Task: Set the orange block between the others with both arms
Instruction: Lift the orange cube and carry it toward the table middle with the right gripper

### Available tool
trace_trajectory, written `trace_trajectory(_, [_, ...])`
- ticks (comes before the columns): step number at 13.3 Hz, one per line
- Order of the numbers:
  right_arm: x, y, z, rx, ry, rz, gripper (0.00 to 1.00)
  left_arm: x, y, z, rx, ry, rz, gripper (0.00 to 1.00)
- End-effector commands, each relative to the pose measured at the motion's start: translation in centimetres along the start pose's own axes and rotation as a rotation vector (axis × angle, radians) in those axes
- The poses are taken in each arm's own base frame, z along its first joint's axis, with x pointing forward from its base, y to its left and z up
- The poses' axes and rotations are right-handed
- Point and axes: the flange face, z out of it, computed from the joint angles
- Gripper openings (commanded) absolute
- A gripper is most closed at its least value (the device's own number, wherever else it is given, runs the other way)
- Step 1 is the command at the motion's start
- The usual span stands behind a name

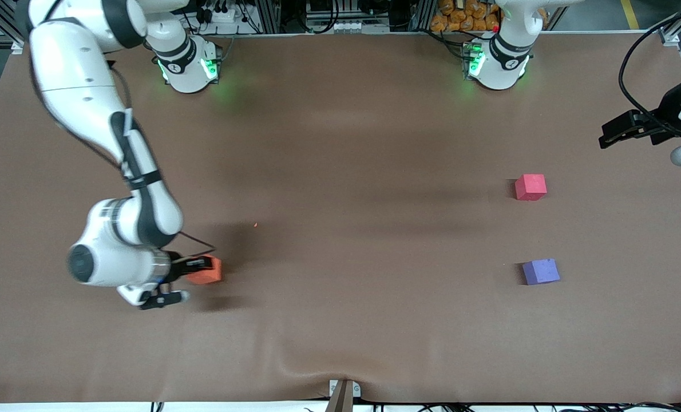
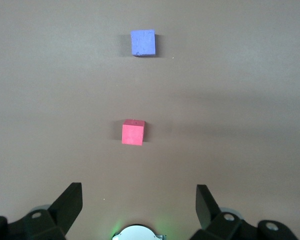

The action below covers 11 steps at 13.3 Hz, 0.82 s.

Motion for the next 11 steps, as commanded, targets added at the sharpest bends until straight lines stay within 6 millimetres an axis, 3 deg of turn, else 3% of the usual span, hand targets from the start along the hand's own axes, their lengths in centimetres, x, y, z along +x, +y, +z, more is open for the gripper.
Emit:
trace_trajectory(1, [-1.0, -9.5, 1.4, 0.024, 0.055, 0.13, 0.37, 0.0, 0.0, -0.3, -0.003, 0.008, 0.01, 1.0])
trace_trajectory(4, [-2.4, -17.4, 3.6, 0.037, 0.117, 0.141, 0.4, 0.1, -0.5, -0.2, 0.002, 0.007, 0.011, 1.0])
trace_trajectory(9, [-5.3, -24.1, 5.6, 0.043, 0.102, 0.147, 0.4, 0.2, -0.6, 0.1, 0.004, 0.001, 0.014, 1.0])
trace_trajectory(11, [-6.3, -26.3, 6.3, 0.046, 0.099, 0.152, 0.4, 1.1, -0.1, 1.7, 0.004, -0.029, 0.022, 1.0])
